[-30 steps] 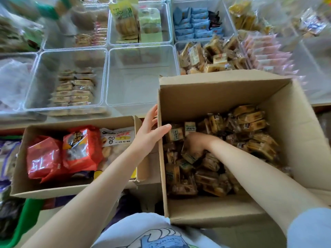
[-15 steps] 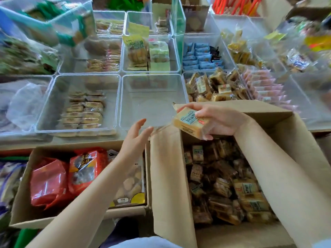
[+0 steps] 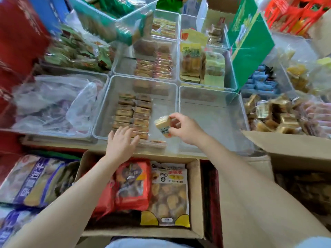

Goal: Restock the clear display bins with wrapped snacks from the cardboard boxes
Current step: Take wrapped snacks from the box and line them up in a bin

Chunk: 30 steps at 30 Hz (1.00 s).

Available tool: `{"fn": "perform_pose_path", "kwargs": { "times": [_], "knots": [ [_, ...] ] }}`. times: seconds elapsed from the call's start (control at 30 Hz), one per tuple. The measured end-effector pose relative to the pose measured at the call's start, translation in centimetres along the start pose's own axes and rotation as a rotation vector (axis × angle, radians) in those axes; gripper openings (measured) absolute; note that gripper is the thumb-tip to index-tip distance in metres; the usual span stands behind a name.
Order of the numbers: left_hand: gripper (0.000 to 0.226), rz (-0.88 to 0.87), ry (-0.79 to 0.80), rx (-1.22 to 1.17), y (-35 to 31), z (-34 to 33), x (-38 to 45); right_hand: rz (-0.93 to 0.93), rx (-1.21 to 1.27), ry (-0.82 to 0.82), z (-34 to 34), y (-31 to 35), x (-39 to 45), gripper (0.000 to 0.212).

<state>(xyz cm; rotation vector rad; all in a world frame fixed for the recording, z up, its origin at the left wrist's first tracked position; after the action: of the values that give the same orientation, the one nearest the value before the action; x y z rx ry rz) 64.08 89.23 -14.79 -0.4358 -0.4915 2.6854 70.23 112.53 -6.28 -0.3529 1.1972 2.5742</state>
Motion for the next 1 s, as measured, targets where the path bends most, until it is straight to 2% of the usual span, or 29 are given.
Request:
{"fn": "perform_pose_path", "kwargs": {
  "times": [0.07,0.17,0.23,0.3,0.4,0.53,0.63,0.7,0.77,0.87,1.0],
  "knots": [
    [0.053,-0.042,0.052,0.096,1.6,-0.1,0.5,0.091,-0.329,0.016,-2.1,1.1,2.2,0.036],
    [0.065,-0.131,0.04,0.162,2.4,-0.2,0.4,0.151,-0.908,0.064,-4.7,2.5,5.1,0.03],
    [0.061,-0.157,0.01,0.166,2.5,-0.4,0.3,0.091,-1.109,0.162,-6.5,3.3,6.7,0.03],
    [0.056,-0.139,0.0,0.163,2.5,-0.4,0.3,0.02,-1.18,0.242,-8.3,3.7,8.2,0.028],
    [0.053,-0.125,-0.012,0.155,2.6,-0.9,0.5,-0.033,-1.137,0.306,-10.0,2.8,9.6,0.03],
    [0.059,-0.118,-0.007,0.125,2.7,-1.1,0.6,-0.173,-0.845,0.39,-10.6,0.5,10.2,0.027],
    [0.061,-0.115,-0.016,0.135,2.7,-1.2,0.6,-0.215,-0.663,0.263,-10.2,-0.7,10.3,0.027],
    [0.061,-0.111,-0.014,0.132,2.7,-1.3,0.6,-0.21,-0.627,0.193,-10.2,-1.1,10.0,0.021],
    [0.061,-0.111,-0.011,0.13,2.6,-1.2,0.5,-0.207,-0.628,0.243,-10.2,-1.3,9.8,0.021],
    [0.065,-0.112,0.004,0.142,2.6,-1.1,0.5,-0.207,-0.59,0.323,-9.6,-0.7,9.3,0.034],
    [0.073,-0.105,0.01,0.168,2.6,-0.9,0.5,-0.116,-0.45,0.144,-6.2,0.9,6.7,0.031]
  ]
}}
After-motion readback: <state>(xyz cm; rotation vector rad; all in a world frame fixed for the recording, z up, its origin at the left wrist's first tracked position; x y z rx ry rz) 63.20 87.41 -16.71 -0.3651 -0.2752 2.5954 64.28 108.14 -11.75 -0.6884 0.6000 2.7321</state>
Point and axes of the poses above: each hand's wrist, its own x-axis towards the middle knuckle, its own z-axis out of the back of the hand, y = z × x, the point moved 1 cm from there along x, towards the middle knuckle, and after that the axes turned 1 degree about y, right-handed, at the moved point
